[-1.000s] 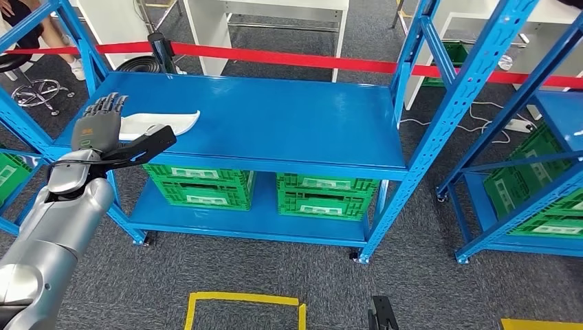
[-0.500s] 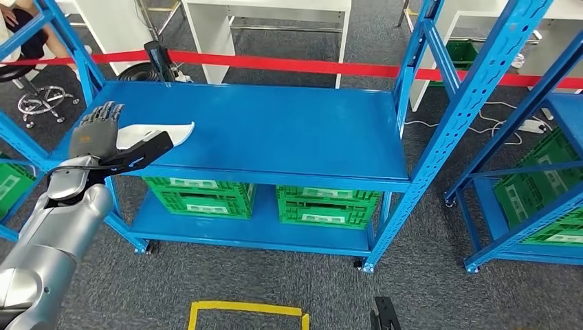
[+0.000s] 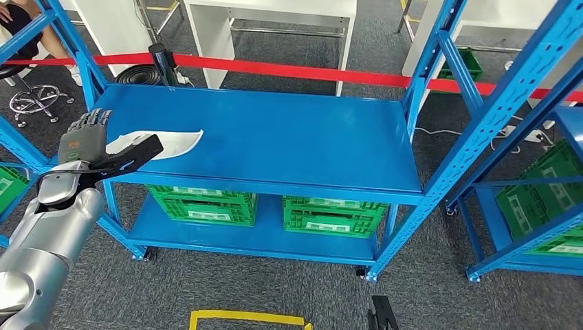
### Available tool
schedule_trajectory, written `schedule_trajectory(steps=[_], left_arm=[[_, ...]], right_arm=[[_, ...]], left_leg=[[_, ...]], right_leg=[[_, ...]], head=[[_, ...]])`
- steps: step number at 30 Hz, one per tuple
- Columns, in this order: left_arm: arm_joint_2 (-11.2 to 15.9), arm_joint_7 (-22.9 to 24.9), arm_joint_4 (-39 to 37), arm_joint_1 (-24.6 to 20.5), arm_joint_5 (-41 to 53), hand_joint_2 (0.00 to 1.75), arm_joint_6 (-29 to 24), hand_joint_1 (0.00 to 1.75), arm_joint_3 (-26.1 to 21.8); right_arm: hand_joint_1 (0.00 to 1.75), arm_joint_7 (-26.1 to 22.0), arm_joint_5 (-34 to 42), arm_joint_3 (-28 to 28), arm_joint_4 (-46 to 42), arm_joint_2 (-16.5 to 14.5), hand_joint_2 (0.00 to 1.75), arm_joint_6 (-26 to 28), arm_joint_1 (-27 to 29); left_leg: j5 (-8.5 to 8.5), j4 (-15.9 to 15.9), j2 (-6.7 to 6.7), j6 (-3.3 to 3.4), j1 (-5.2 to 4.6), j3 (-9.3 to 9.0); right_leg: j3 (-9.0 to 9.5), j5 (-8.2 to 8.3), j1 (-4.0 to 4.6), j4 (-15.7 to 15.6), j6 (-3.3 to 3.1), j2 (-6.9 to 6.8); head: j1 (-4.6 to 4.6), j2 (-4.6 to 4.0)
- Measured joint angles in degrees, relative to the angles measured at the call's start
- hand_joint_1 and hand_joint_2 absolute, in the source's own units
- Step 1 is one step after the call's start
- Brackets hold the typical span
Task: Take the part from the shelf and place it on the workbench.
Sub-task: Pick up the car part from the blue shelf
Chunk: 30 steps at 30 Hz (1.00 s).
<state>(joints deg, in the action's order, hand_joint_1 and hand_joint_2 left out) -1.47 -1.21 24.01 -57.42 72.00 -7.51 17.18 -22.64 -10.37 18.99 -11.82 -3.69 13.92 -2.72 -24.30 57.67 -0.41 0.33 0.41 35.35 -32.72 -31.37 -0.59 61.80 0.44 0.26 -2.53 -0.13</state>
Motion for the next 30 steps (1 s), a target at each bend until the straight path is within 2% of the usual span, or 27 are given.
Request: schedule_trajectory(steps=[1,3,4,5,6,7,8,9,10,18,23,30], left_arm=[[0.0,-0.1,0.0,0.0,0.0,0.00,0.0,0.00,0.0],[-0.1,-0.1,0.0,0.3,0.0,0.00,-0.1,0.00,-0.2],[-0.1,-0.1,0.0,0.5,0.0,0.00,-0.1,0.00,-0.3],[-0.1,-0.1,0.0,0.7,0.0,0.00,-0.1,0.00,-0.4],[-0.1,-0.1,0.0,0.8,0.0,0.00,-0.1,0.00,-0.6],[0.0,-0.1,0.0,0.8,0.0,0.00,-0.1,0.00,-0.7],[0.0,0.0,0.0,0.7,0.0,0.00,-0.1,0.00,-0.9],[0.0,0.0,0.1,0.7,0.0,0.00,-0.1,0.00,-1.0],[0.0,0.0,0.1,0.7,0.0,0.00,-0.1,0.00,-1.2],[0.2,-0.1,0.1,0.8,0.0,0.00,-0.1,0.00,-1.7],[0.2,-0.3,0.1,0.8,0.0,0.00,-0.5,0.00,-1.8],[-0.1,-0.9,0.0,0.8,0.9,0.00,-1.1,0.00,-2.3]], right_arm=[[0.00,0.0,0.0,0.0,0.0,0.0,0.00,-0.1,0.0],[0.00,0.0,-0.2,0.0,0.0,0.0,0.00,-0.1,-0.1],[0.00,0.0,-0.3,0.0,0.0,0.0,0.00,-0.1,0.0],[0.00,0.0,-0.4,0.0,0.0,0.0,0.00,-0.1,0.0],[0.00,0.0,-0.5,0.1,0.0,0.0,0.00,-0.1,0.1],[0.00,0.0,-0.6,0.1,0.0,0.0,0.00,-0.1,0.1],[0.00,0.0,-0.7,0.1,0.0,0.0,0.00,-0.1,0.1],[0.00,0.1,-0.7,0.1,0.0,0.0,0.00,-0.1,0.0],[0.00,0.1,-0.8,0.1,0.0,0.0,0.00,-0.1,0.0],[0.00,0.1,-1.0,0.3,0.0,0.0,0.00,-0.1,0.0],[0.00,0.0,-1.0,0.5,0.0,0.0,0.00,-0.1,0.0],[0.00,-0.2,-1.1,1.4,0.0,0.0,0.00,-0.1,0.0]], left_leg=[[-0.22,-0.1,-0.01,0.29,0.02,-0.24],[-0.73,0.0,-0.03,0.58,-0.08,-0.66],[-1.04,0.1,-0.04,0.59,-0.12,-0.93],[-1.37,0.2,-0.07,0.54,-0.14,-1.25],[-1.75,0.4,-0.09,0.44,-0.14,-1.64],[-2.19,0.5,-0.11,0.30,-0.14,-2.04],[-2.58,0.6,-0.12,0.09,-0.20,-2.32],[-2.90,0.7,-0.16,-0.13,-0.31,-2.47],[-3.11,0.8,-0.21,-0.29,-0.42,-2.49],[-3.20,0.0,-0.10,-0.85,-0.57,-3.08],[-3.14,-0.2,-0.10,-1.24,-0.55,-3.14],[-3.13,-0.2,-0.09,-1.27,-0.57,-3.16]], right_leg=[[-1.97,-1.31,-0.06,3.5,0.23,-0.04],[-7.05,-3.45,-0.09,11.2,0.54,-0.04],[-8.86,-3.26,-0.09,13.3,0.59,-0.04],[-9.60,-1.88,-0.08,13.1,0.57,-0.04],[-9.09,0.51,-0.08,10.5,0.45,-0.05],[-7.71,3.28,-0.07,6.3,0.24,-0.07],[-6.22,5.22,0.04,2.4,-0.06,-0.10],[-4.94,6.48,0.08,-0.7,-0.35,-0.11],[-4.25,6.83,0.13,-2.2,-0.50,-0.12],[-3.89,6.31,0.25,-2.6,-1.08,0.13],[-3.88,6.25,0.29,-2.6,-1.23,0.08],[-3.83,6.27,0.27,-2.6,-1.25,0.08]], head=[[-0.13,0.00],[-0.27,0.00],[-0.28,0.00],[-0.28,0.00],[-0.28,0.00],[-0.29,0.00],[-0.26,0.00],[-0.24,0.00],[-0.20,0.00],[-0.15,0.00],[-0.16,0.00],[-0.17,0.00]])
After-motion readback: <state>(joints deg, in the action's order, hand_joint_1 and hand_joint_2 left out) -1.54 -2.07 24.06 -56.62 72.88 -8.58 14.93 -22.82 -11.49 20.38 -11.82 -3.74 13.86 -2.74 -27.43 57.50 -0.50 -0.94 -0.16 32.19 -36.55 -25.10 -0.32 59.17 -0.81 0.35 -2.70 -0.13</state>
